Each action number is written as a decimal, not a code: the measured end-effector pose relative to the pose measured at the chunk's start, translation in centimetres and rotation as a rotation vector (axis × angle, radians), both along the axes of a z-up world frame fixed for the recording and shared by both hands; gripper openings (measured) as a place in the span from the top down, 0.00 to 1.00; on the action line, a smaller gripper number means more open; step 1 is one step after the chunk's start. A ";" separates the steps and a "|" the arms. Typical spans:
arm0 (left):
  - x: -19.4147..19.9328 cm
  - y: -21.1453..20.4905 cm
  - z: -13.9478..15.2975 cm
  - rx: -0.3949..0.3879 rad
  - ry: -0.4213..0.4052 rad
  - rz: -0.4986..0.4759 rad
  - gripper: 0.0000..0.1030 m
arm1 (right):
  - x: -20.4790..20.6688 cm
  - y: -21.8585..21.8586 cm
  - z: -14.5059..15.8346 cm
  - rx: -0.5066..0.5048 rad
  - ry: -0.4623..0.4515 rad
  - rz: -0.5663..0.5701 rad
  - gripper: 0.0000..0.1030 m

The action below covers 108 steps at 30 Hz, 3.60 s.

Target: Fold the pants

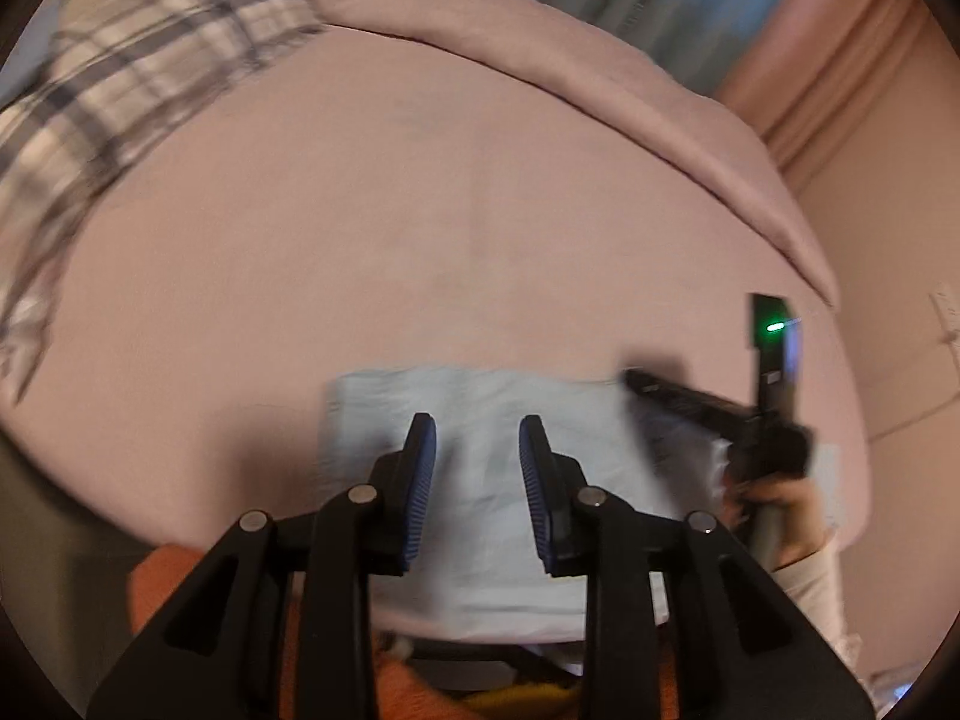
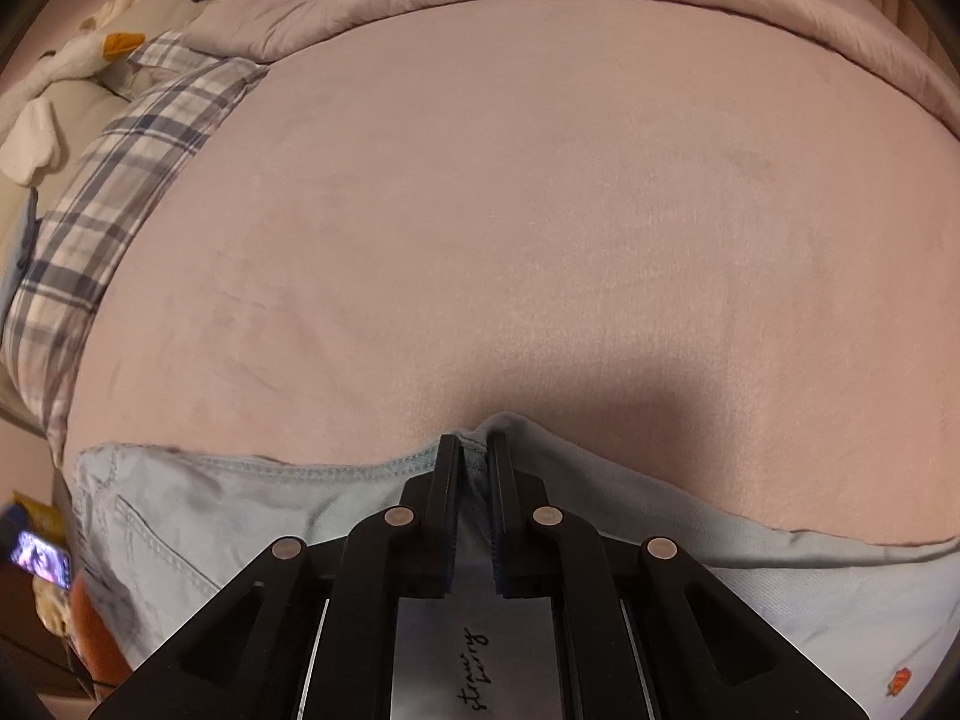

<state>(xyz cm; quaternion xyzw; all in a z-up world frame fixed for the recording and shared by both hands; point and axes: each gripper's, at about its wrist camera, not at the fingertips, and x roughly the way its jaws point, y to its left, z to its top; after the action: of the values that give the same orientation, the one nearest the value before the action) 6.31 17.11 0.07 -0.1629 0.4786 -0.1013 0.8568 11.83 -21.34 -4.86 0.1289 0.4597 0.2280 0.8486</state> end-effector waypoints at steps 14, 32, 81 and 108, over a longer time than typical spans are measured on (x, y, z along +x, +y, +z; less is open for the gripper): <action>5.2 -5.4 -10.0 -0.039 0.220 -0.129 0.96 | -0.1 -0.7 -0.4 0.040 0.006 -0.007 0.95; 2.6 -4.8 -8.8 0.059 0.167 -0.112 0.95 | -0.6 -1.8 1.4 0.039 -0.044 -0.111 0.83; 6.4 -16.0 -5.7 -0.004 0.177 -0.256 0.71 | -9.1 -40.8 -9.1 0.042 0.158 -1.009 0.79; -1.0 -18.7 -9.7 0.033 0.194 -0.411 0.49 | -20.2 -40.7 -13.3 0.166 0.197 -1.113 0.95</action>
<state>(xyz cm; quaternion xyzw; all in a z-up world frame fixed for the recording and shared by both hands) 5.30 -1.61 -9.66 -0.0571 0.5835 -0.2498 0.7706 -8.38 -62.01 -18.13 0.4384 0.3801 -0.2310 0.7810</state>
